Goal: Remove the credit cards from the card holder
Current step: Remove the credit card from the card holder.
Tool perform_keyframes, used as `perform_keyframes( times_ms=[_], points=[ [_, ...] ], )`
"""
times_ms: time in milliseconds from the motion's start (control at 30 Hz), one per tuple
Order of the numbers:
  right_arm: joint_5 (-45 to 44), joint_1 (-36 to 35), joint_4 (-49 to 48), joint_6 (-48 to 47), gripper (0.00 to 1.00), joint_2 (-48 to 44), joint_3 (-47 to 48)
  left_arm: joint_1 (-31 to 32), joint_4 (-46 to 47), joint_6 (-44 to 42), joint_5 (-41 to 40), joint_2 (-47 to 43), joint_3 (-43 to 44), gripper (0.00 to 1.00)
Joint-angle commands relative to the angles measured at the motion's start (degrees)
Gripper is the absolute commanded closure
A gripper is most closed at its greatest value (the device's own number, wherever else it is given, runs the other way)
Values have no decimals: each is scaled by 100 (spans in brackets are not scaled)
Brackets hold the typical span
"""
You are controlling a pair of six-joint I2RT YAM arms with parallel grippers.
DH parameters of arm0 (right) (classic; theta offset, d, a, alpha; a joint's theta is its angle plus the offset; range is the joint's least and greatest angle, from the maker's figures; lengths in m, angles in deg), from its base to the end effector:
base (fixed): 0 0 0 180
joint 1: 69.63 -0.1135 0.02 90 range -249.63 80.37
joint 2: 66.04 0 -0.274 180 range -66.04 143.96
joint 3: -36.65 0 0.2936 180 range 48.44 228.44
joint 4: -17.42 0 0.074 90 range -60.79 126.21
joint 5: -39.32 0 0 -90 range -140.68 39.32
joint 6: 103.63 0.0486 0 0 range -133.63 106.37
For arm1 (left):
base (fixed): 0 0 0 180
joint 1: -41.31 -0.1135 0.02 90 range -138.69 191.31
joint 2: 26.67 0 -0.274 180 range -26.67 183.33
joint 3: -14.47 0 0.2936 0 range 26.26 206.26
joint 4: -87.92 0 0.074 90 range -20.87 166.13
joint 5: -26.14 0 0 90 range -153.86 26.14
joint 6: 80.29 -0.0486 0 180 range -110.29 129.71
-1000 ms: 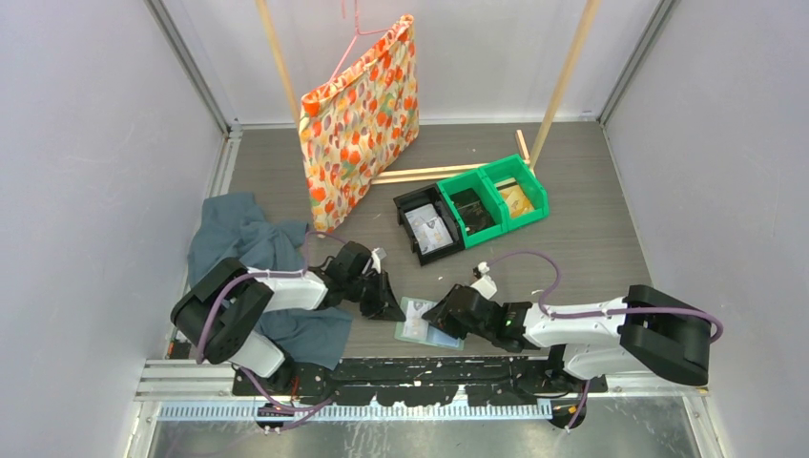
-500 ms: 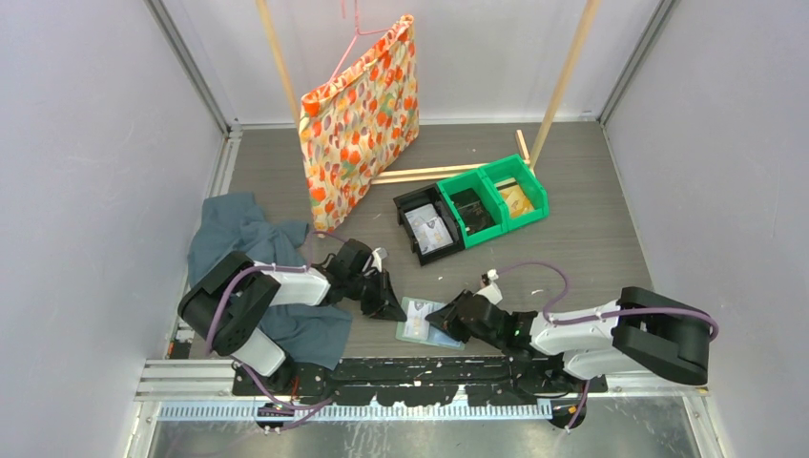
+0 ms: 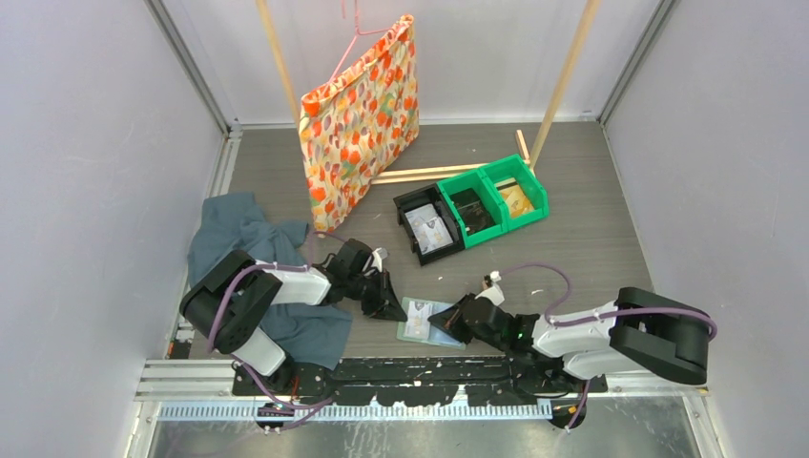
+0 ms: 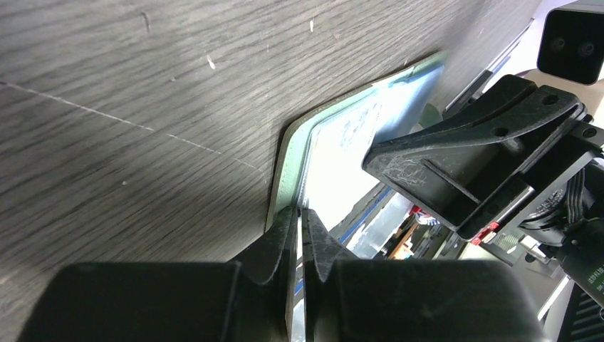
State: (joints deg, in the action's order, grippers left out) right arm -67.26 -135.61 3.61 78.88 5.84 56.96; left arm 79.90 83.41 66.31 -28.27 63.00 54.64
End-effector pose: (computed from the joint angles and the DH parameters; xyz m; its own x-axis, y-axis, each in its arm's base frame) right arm 0.0992 0.1885 0.0701 -0.7719 0.6201 -0.1399 0.2833 0.5327 0.7975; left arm 0.1979 -0.1941 0.0724 -0.9948 -0.0747 0.0696 -0.1016 0.6538 -0.7498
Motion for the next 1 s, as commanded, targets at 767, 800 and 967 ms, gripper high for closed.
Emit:
perform_keyframes(
  times_ms=[767,800,967],
  points=[
    [-911,14,3610,-109,99,-4367,-572,140,-188,-132,-586,230,-227,92],
    [-960,17,3741,-171,99,-4403,-455,140,-199,-132,-588,211,-228,92],
    [-1080,10,4361,-589,99,-4422,145,140,-415,-123,-518,1,-130,92]
  ],
)
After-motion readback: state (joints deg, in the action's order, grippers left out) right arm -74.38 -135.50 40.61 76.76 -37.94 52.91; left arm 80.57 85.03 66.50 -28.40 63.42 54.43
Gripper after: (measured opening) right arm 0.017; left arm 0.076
